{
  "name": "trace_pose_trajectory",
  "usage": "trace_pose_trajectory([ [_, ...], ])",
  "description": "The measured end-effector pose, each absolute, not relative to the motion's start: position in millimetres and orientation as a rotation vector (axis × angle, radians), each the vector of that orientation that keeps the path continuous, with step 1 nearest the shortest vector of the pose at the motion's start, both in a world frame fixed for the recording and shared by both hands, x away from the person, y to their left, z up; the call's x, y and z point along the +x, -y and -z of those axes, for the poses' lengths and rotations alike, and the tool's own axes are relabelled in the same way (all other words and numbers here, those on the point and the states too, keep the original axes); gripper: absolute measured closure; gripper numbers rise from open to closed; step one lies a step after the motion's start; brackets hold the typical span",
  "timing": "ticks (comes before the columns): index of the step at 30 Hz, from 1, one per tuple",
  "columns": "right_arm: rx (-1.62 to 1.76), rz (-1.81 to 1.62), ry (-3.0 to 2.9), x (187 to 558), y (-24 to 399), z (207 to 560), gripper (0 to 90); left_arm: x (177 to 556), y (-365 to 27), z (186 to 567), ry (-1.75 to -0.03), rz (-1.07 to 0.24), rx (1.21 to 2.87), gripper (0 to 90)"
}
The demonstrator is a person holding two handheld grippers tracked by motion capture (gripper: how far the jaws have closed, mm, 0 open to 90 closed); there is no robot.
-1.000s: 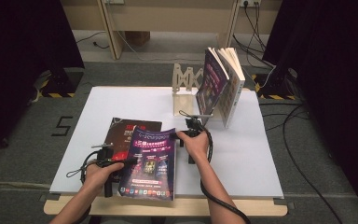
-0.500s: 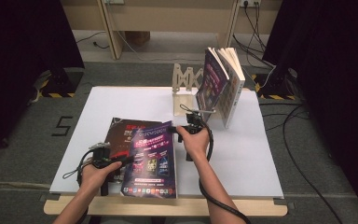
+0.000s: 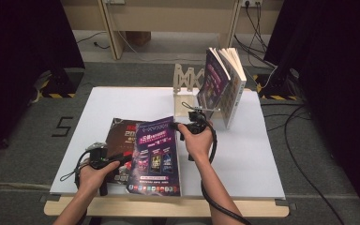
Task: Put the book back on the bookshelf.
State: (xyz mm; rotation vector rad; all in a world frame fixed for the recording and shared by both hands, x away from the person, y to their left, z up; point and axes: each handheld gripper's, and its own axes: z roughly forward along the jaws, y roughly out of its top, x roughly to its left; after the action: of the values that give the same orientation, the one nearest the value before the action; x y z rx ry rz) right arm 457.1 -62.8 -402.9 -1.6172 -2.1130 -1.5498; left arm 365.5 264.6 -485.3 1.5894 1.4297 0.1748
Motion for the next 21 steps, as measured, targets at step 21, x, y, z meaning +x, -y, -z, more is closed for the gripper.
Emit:
trace_pose_trajectory([
  [21, -1.651, 1.672, 2.106, 449, 85, 374, 83.3, 366, -270, 489, -1.456, -0.188, 1.574, 45.5],
])
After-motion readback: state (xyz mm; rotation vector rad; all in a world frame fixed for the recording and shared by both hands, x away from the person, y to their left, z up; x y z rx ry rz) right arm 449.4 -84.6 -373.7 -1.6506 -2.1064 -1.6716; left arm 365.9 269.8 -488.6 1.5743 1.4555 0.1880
